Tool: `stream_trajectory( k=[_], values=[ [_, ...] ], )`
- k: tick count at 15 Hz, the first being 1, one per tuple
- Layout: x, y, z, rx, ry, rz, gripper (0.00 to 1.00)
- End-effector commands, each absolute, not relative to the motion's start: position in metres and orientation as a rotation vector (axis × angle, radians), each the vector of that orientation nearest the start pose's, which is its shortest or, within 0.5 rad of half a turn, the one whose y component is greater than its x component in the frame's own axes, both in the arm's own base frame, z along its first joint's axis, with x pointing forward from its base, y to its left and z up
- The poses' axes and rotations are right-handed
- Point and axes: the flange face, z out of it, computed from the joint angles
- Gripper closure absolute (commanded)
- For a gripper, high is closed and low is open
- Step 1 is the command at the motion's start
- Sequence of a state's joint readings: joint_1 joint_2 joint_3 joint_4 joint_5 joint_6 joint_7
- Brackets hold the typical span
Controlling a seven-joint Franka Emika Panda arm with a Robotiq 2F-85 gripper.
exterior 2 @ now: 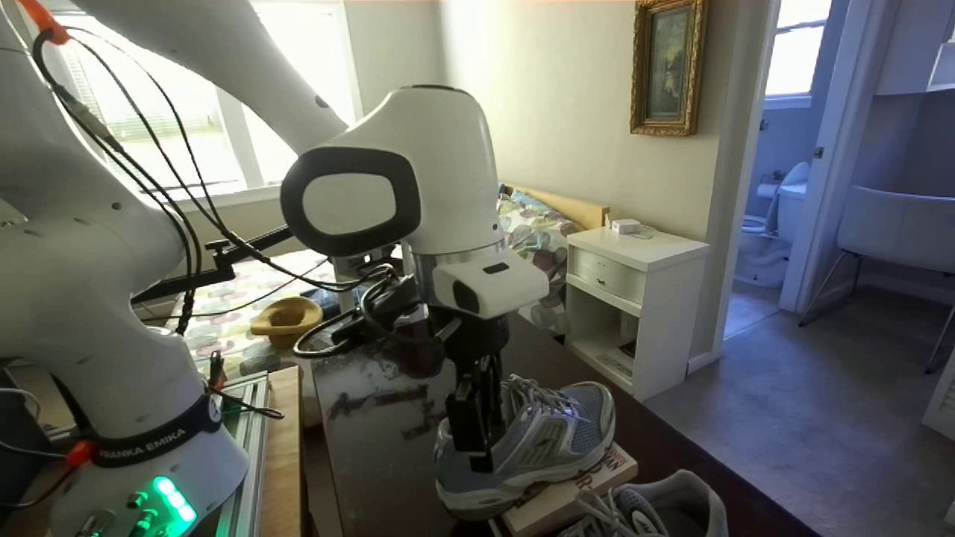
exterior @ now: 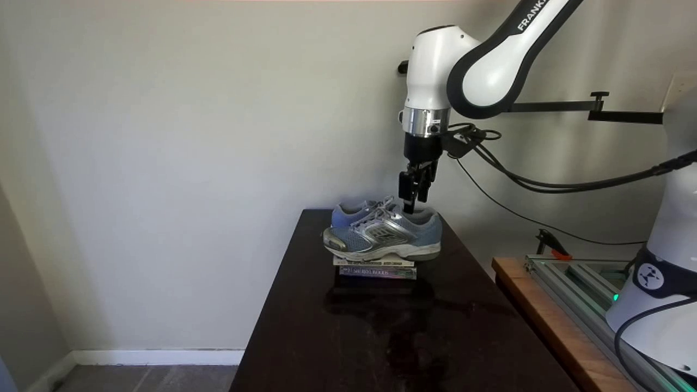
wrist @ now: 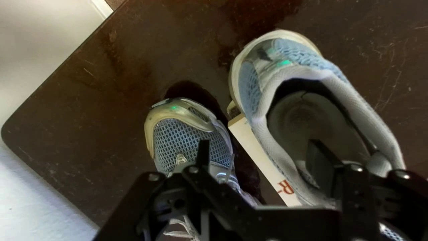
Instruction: Put the shoe on the books
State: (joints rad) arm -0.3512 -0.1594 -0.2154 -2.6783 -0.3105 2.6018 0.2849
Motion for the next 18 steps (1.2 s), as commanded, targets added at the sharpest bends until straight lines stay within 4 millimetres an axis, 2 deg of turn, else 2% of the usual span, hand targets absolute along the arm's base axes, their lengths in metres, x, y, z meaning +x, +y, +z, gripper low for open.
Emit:
stream_trajectory(
  k=[1,4,7,11,18],
  values=[
    [0.355,-0.205,0.318,-3.168,1.007,-0.179,0.0],
    [0.353,-0.188,0.336,-3.178,1.055,-0.19,0.0],
    [0.353,-0.169,0.353,-3.184,1.023,-0.192,0.0],
    [0.353,-0.156,0.378,-3.204,0.901,-0.158,0.0],
    [0.352,-0.14,0.409,-3.231,0.498,-0.132,0.0]
  ],
)
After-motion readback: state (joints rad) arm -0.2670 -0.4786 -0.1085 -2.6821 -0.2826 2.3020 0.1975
